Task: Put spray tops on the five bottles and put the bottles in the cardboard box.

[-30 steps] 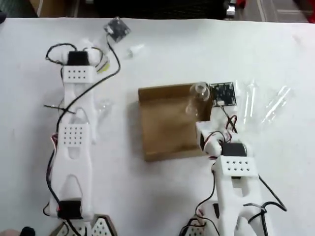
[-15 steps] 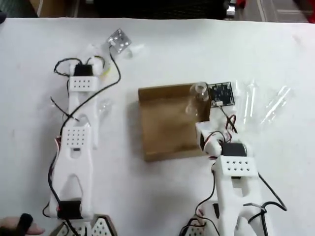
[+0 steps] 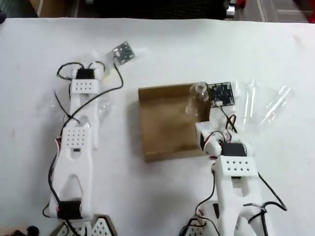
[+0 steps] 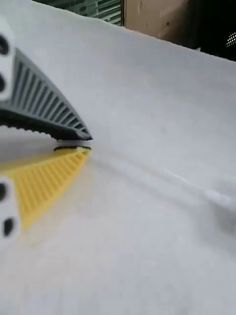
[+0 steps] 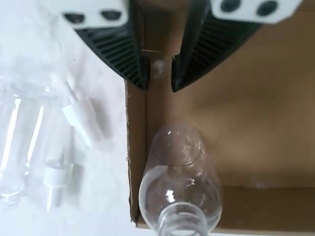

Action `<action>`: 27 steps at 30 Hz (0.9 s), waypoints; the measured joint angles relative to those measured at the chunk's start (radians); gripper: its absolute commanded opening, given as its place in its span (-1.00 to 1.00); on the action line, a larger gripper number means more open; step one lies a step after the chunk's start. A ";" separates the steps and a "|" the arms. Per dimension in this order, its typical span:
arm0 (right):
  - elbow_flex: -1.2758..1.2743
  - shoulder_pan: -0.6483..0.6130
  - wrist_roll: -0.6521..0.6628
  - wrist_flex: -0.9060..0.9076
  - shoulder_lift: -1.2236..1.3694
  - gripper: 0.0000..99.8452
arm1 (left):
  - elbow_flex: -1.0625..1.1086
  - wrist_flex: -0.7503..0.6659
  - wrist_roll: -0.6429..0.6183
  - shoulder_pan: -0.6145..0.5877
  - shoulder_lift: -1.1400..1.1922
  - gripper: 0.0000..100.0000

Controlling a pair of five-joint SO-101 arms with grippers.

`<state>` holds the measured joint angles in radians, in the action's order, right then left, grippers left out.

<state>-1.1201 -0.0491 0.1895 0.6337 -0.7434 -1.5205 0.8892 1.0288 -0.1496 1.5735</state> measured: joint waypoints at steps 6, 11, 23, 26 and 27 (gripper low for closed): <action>-0.031 0.000 0.003 -0.051 -0.002 -0.88 | -0.054 0.063 -0.011 0.000 0.003 -0.96; -0.034 0.000 0.003 -0.058 -0.002 -0.88 | -0.089 0.242 -0.014 0.000 -0.026 -0.96; -0.034 0.000 0.003 -0.058 -0.002 -0.88 | -0.089 0.809 0.017 0.000 -0.362 -0.96; -0.034 0.000 0.003 -0.058 -0.002 -0.88 | -0.091 0.876 0.011 -0.026 -0.431 -0.96; -0.034 0.000 0.003 -0.058 -0.002 -0.88 | -0.089 0.884 0.008 -0.044 -0.451 -0.96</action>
<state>-1.1538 -0.0491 0.1926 0.5754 -0.7449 -1.6095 1.7729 1.0365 -0.1941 1.1224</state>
